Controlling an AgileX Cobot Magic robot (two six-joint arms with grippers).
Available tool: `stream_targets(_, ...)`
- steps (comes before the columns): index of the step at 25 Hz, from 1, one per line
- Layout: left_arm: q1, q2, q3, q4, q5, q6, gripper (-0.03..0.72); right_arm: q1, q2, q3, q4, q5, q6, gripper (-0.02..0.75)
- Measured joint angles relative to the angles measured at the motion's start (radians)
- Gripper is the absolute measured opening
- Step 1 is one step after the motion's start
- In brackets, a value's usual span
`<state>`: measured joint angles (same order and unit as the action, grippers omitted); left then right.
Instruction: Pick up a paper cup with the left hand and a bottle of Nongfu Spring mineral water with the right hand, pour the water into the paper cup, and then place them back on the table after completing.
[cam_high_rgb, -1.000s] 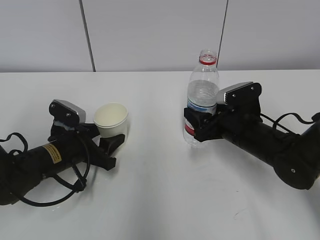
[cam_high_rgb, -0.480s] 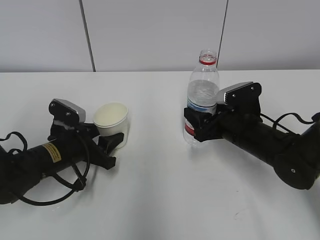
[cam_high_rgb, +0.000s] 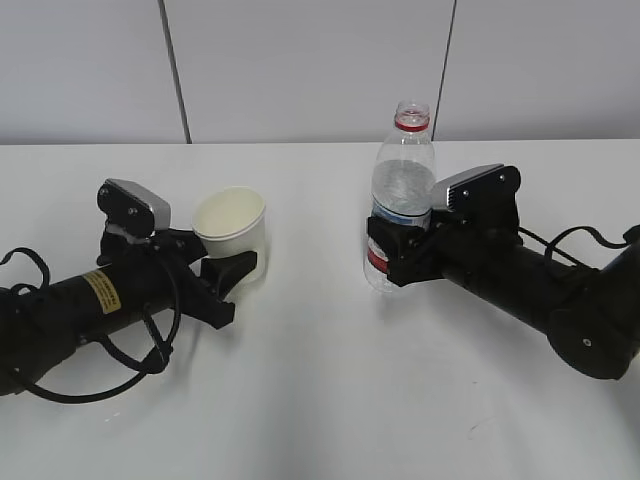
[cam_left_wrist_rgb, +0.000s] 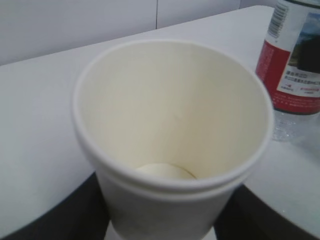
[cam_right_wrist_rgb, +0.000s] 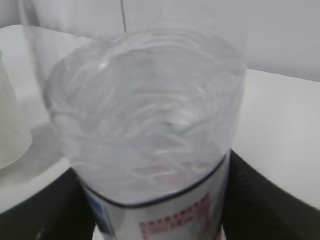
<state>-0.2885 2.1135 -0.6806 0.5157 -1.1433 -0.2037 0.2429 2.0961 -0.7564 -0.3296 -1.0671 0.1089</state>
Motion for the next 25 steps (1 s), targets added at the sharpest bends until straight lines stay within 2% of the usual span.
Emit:
stream_targets(7, 0.000, -0.002, 0.000, 0.072, 0.000, -0.051, 0.371, 0.000, -0.010, 0.000, -0.017, 0.015, -0.035, 0.470)
stream_targets(12, 0.000, -0.029, 0.000, 0.143, 0.002, -0.078, 0.371, 0.000, -0.075, -0.017, -0.082, 0.149, -0.080, 0.470)
stream_targets(15, 0.000, -0.057, 0.000, 0.180, 0.001, -0.083, 0.371, 0.000, -0.098, -0.037, -0.138, 0.180, -0.109, 0.470)
stream_targets(25, 0.000, -0.073, 0.000, 0.190, 0.001, -0.087, 0.371, 0.001, -0.103, -0.146, -0.250, 0.250, -0.192, 0.468)
